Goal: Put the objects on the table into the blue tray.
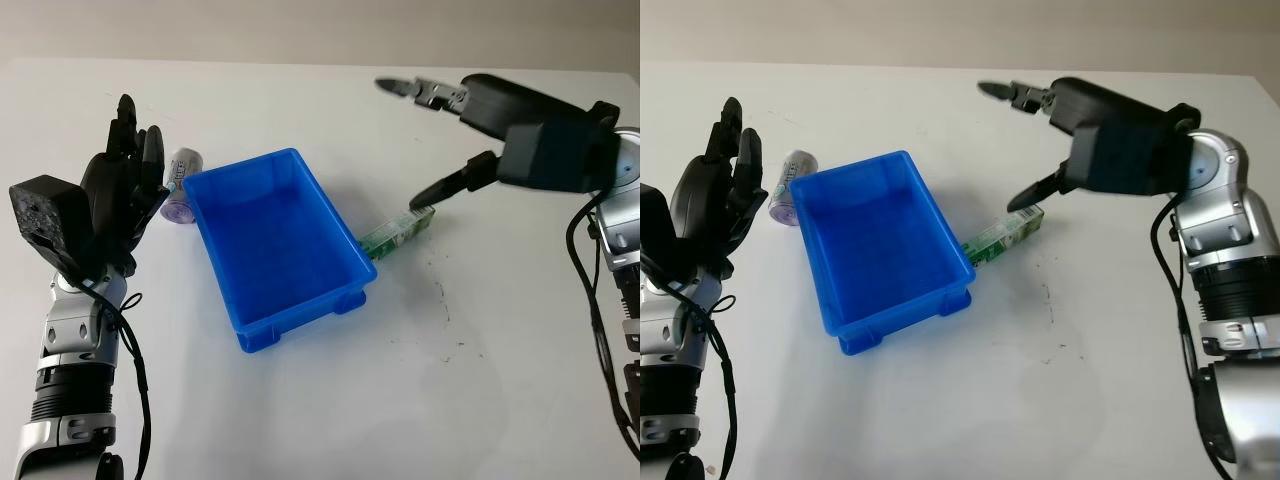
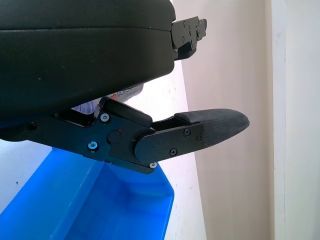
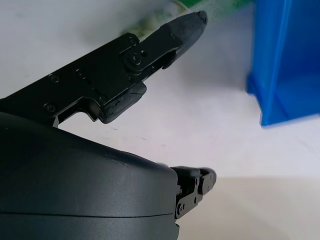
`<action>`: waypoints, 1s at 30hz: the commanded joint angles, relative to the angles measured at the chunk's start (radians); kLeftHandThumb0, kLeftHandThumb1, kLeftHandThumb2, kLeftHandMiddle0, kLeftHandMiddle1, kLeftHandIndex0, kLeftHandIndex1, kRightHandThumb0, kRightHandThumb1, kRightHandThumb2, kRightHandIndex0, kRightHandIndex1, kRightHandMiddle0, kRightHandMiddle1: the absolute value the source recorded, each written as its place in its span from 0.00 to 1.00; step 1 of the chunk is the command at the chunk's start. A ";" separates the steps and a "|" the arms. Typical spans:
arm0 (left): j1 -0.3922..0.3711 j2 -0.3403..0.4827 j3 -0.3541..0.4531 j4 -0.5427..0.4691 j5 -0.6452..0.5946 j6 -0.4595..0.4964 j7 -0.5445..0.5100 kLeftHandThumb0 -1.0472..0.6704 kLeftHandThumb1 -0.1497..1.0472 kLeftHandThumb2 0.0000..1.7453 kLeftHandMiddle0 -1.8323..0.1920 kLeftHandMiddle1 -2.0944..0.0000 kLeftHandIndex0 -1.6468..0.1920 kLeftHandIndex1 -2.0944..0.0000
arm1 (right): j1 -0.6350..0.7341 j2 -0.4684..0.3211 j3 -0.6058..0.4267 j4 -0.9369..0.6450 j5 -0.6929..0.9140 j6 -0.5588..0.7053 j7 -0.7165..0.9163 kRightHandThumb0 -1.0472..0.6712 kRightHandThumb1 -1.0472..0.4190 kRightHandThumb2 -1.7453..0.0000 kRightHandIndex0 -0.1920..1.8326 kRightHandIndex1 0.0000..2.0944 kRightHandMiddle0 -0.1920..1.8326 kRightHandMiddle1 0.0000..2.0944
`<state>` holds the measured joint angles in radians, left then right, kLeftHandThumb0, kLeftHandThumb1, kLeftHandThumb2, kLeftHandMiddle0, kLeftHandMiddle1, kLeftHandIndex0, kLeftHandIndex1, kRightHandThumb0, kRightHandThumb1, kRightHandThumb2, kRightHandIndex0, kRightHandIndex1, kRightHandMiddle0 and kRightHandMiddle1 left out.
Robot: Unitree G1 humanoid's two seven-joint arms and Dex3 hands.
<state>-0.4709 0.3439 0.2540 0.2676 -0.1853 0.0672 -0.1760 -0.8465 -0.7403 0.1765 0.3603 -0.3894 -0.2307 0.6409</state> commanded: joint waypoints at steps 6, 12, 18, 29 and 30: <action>-0.021 0.009 0.001 -0.012 0.003 -0.005 -0.001 0.17 1.00 0.37 1.00 0.99 1.00 1.00 | 0.017 -0.037 0.034 -0.064 -0.066 -0.055 0.010 0.28 0.21 0.97 0.28 0.08 0.30 0.05; -0.022 0.009 0.005 -0.011 0.000 -0.003 0.001 0.16 1.00 0.36 1.00 0.99 1.00 1.00 | 0.047 -0.042 0.044 -0.100 -0.103 -0.057 0.006 0.29 0.20 0.97 0.29 0.07 0.31 0.04; -0.022 0.014 0.003 -0.009 0.003 -0.006 -0.004 0.17 1.00 0.37 1.00 0.98 1.00 1.00 | 0.066 -0.039 0.058 -0.044 -0.132 -0.107 -0.036 0.34 0.19 0.97 0.30 0.07 0.31 0.04; -0.023 0.013 0.005 -0.009 -0.001 -0.009 -0.005 0.16 1.00 0.36 1.00 0.99 1.00 1.00 | 0.097 -0.027 0.086 0.072 -0.175 -0.226 -0.134 0.35 0.17 0.97 0.32 0.07 0.33 0.04; -0.023 0.012 0.006 -0.009 -0.001 -0.010 -0.005 0.16 1.00 0.36 1.00 0.99 1.00 1.00 | 0.099 -0.025 0.090 0.087 -0.178 -0.244 -0.149 0.34 0.17 0.97 0.32 0.07 0.34 0.04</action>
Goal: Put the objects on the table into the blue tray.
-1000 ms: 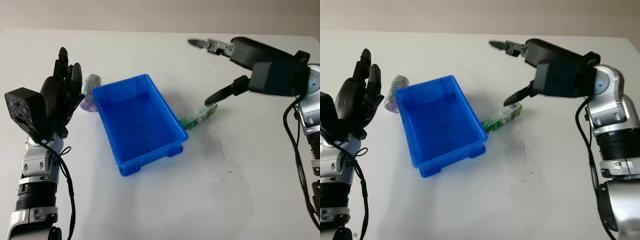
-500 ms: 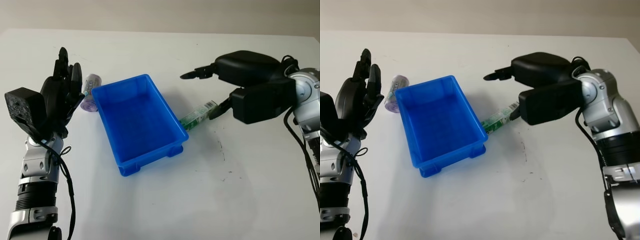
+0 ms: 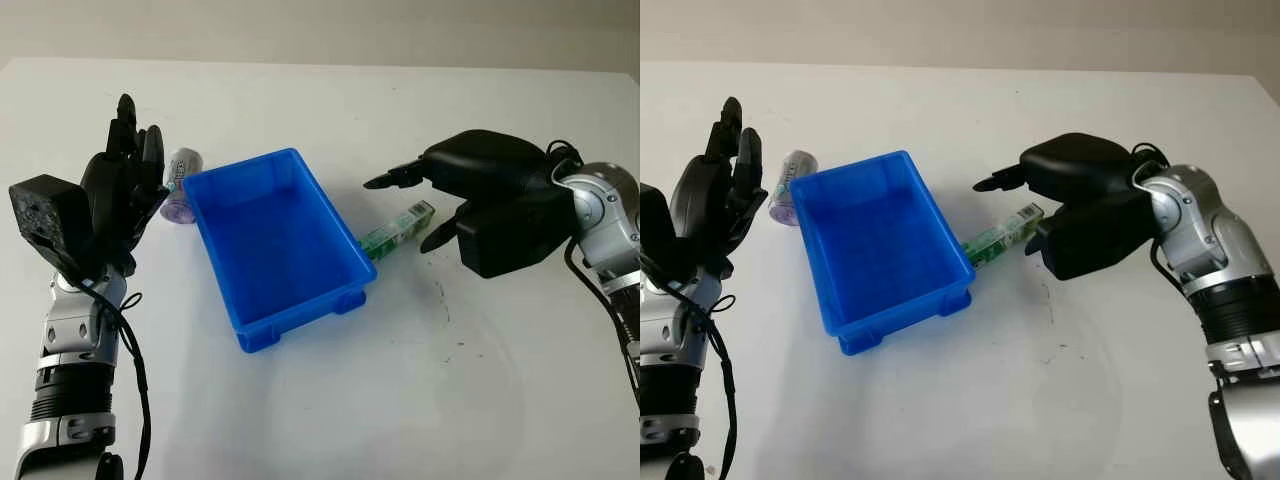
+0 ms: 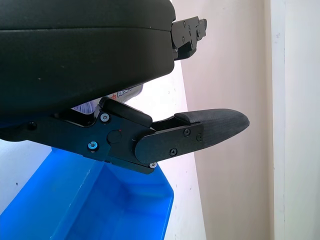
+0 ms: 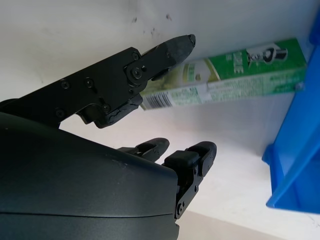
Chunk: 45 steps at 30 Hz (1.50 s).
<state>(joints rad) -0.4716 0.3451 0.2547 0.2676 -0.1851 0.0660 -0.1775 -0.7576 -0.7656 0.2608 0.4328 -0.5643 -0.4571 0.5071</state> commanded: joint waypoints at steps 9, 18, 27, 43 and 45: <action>-0.022 0.018 -0.001 -0.014 0.010 -0.002 0.000 0.17 1.00 0.37 1.00 0.98 1.00 1.00 | 0.017 0.013 0.024 0.091 -0.005 -0.112 -0.083 0.33 0.16 0.97 0.37 0.10 0.37 0.08; -0.025 0.019 -0.002 -0.010 0.009 0.003 -0.006 0.16 1.00 0.37 1.00 0.98 1.00 1.00 | 0.041 0.039 0.020 0.158 -0.009 -0.238 -0.238 0.39 0.14 0.97 0.24 0.61 0.24 0.61; -0.025 0.015 0.003 -0.006 0.007 -0.001 -0.007 0.17 1.00 0.36 1.00 0.98 1.00 1.00 | 0.029 0.055 0.035 0.222 -0.048 -0.318 -0.351 0.36 0.09 0.97 0.24 0.90 0.26 0.86; -0.024 0.018 0.003 -0.004 0.009 -0.004 -0.010 0.17 1.00 0.36 1.00 0.98 1.00 1.00 | -0.025 0.026 0.123 0.324 -0.264 -0.401 -0.580 0.32 0.04 0.97 0.37 0.92 0.33 0.87; -0.024 0.020 0.002 -0.004 0.010 -0.004 -0.012 0.17 1.00 0.36 1.00 0.98 1.00 1.00 | -0.034 0.027 0.128 0.343 -0.281 -0.395 -0.619 0.32 0.04 0.97 0.38 0.95 0.34 0.90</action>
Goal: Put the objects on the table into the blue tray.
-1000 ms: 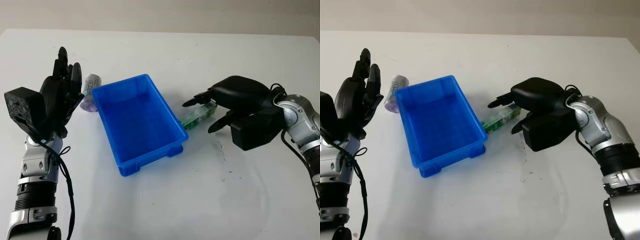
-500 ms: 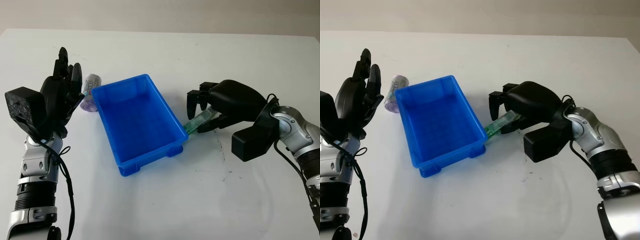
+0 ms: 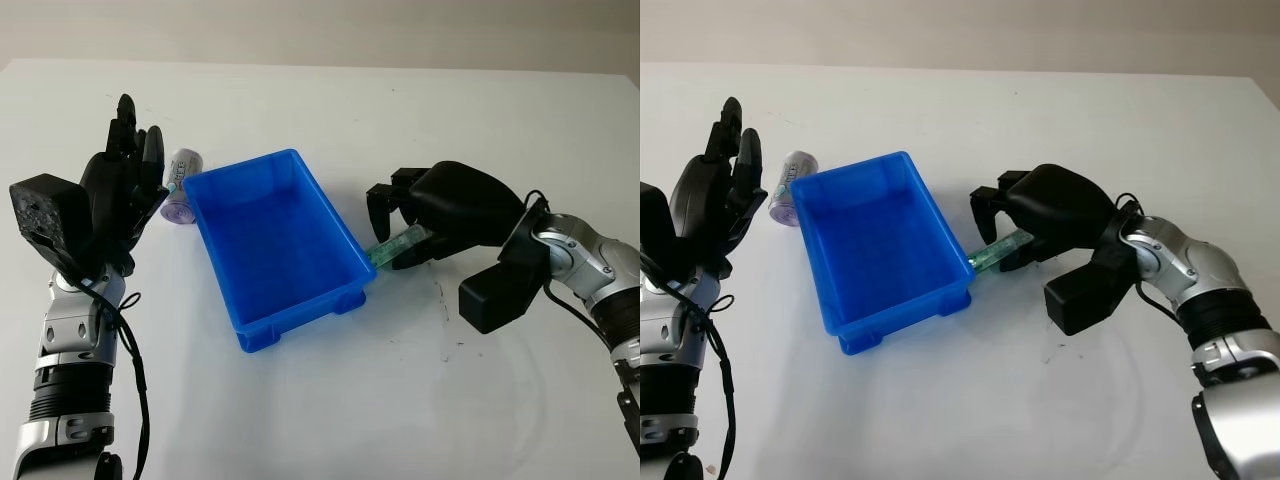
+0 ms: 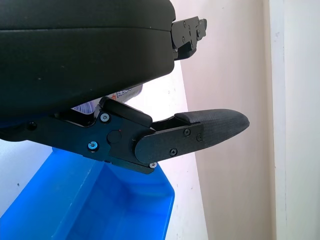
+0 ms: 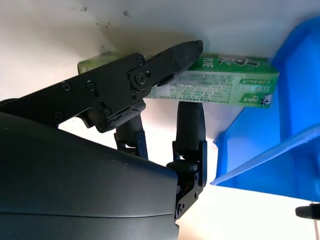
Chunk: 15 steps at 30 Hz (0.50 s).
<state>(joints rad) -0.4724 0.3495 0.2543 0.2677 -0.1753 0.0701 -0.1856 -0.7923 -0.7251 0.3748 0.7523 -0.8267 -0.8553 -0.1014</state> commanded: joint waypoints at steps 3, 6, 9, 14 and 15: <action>-0.024 0.017 0.002 -0.008 0.003 0.001 -0.004 0.16 1.00 0.36 1.00 0.98 1.00 1.00 | -0.015 -0.011 0.006 0.048 0.004 0.016 -0.012 0.34 0.04 0.97 0.36 0.97 0.32 0.93; -0.024 0.018 0.001 -0.004 0.004 -0.003 -0.005 0.17 1.00 0.36 1.00 0.98 1.00 1.00 | -0.035 -0.014 -0.007 0.058 0.021 0.033 -0.023 0.35 0.04 0.97 0.35 0.93 0.31 0.89; -0.025 0.020 -0.001 -0.004 0.007 -0.001 -0.006 0.16 1.00 0.36 1.00 0.98 1.00 1.00 | -0.059 -0.013 -0.023 0.061 0.045 0.055 -0.022 0.35 0.04 0.97 0.34 0.88 0.30 0.88; -0.026 0.020 -0.003 -0.005 0.008 0.001 -0.008 0.17 1.00 0.37 1.00 0.99 1.00 1.00 | -0.109 -0.009 -0.047 0.067 0.092 0.086 -0.005 0.36 0.04 0.97 0.35 0.80 0.33 0.80; -0.025 0.020 -0.004 -0.007 0.009 0.003 -0.008 0.17 1.00 0.37 1.00 0.99 1.00 1.00 | -0.121 -0.007 -0.050 0.068 0.093 0.093 -0.013 0.36 0.05 0.97 0.36 0.80 0.34 0.80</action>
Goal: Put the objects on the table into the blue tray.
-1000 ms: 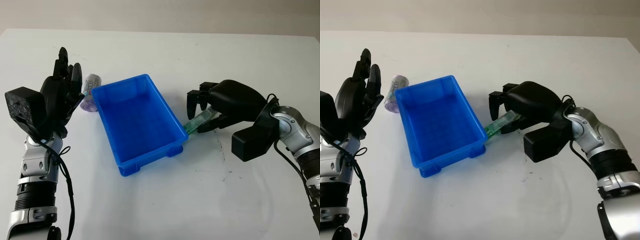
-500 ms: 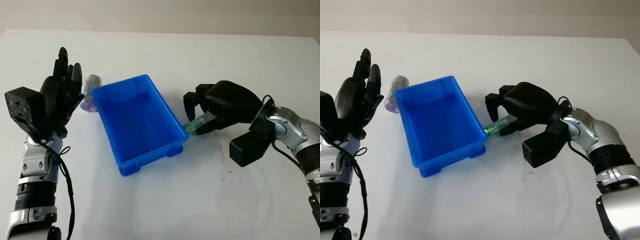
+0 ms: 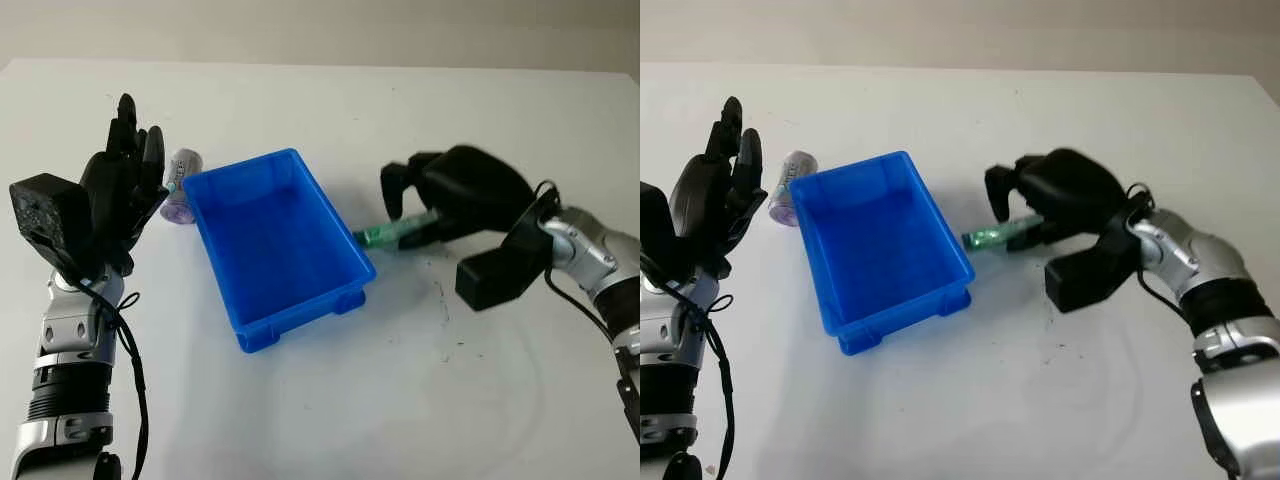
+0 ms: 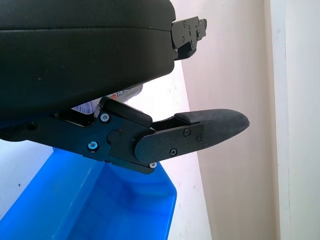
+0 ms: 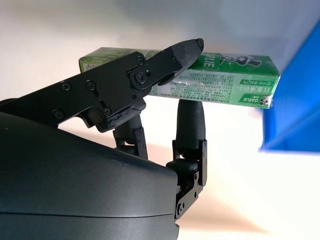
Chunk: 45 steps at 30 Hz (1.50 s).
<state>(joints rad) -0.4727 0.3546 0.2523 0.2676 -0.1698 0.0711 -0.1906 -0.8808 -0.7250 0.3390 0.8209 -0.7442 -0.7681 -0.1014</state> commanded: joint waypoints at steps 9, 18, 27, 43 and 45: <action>-0.022 0.016 -0.002 -0.012 0.005 0.008 0.001 0.16 1.00 0.37 1.00 0.99 1.00 1.00 | -0.108 0.005 -0.047 -0.006 0.036 0.031 -0.072 0.41 0.11 0.97 0.42 0.78 0.40 0.79; -0.025 0.016 -0.002 -0.010 0.006 0.008 0.000 0.17 1.00 0.37 1.00 1.00 1.00 1.00 | -0.149 0.037 -0.053 -0.038 0.065 0.051 -0.079 0.41 0.10 0.97 0.43 0.78 0.40 0.80; -0.030 0.011 -0.003 -0.008 0.005 0.011 0.007 0.17 1.00 0.37 1.00 0.99 1.00 1.00 | -0.183 0.123 -0.014 -0.085 0.068 -0.060 -0.044 0.35 0.06 0.96 0.41 0.81 0.37 0.81; -0.020 0.006 -0.003 -0.016 0.004 0.009 0.022 0.16 1.00 0.37 1.00 1.00 1.00 1.00 | -0.227 0.241 0.051 -0.070 0.051 -0.220 0.016 0.34 0.05 0.97 0.40 0.84 0.33 0.83; -0.019 0.005 -0.003 -0.018 0.004 0.012 0.025 0.16 1.00 0.37 1.00 1.00 1.00 1.00 | -0.223 0.246 0.057 -0.068 0.049 -0.220 0.028 0.34 0.05 0.97 0.40 0.86 0.34 0.84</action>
<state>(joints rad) -0.4896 0.3550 0.2459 0.2675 -0.1672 0.0822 -0.1691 -1.0912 -0.4822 0.3903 0.7488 -0.6958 -0.9810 -0.0783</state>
